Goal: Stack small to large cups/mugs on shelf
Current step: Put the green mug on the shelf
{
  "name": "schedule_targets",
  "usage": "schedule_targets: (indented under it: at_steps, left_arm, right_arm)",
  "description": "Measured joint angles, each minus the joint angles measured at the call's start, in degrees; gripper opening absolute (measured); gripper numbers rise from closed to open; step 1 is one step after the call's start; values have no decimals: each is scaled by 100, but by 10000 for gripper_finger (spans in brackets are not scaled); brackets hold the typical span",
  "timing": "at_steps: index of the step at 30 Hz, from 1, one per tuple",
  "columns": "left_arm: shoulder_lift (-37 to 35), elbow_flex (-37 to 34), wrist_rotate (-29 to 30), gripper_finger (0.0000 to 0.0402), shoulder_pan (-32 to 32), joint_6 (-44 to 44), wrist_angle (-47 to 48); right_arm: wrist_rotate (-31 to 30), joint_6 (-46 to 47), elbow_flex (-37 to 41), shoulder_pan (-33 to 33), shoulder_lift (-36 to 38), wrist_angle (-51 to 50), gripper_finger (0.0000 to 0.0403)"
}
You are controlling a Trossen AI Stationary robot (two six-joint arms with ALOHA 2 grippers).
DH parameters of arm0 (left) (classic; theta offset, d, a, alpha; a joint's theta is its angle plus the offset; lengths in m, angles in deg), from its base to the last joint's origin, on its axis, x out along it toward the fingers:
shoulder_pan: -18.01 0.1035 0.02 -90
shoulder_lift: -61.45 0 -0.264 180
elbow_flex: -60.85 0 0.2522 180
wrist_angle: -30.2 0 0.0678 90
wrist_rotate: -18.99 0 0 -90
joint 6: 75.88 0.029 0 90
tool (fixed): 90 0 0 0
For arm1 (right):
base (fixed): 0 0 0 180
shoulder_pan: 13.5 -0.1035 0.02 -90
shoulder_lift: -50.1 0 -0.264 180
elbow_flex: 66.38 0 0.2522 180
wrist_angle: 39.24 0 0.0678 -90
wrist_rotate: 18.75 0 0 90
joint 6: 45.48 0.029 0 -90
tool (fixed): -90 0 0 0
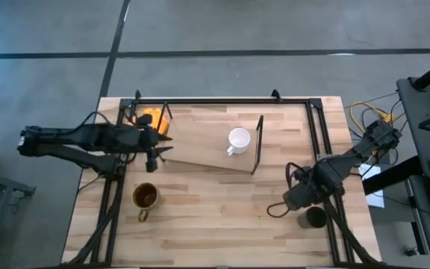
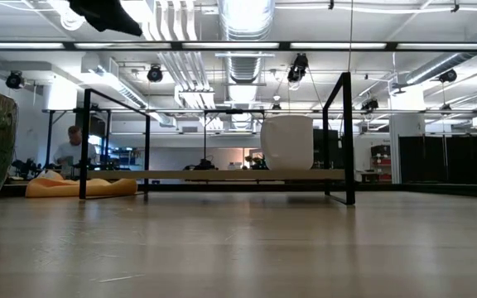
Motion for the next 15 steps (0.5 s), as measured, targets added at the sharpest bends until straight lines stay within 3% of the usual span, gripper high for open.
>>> schedule_targets:
  at_steps: [7,15]
  left_arm:
    - [184,7,6,114,0,564,-50]
    - [12,7,6,114,0,554,-48]
  right_arm:
    - [-15,841,-29,-490,-258,438,68]
    - [120,855,-69,-614,-542,730,68]
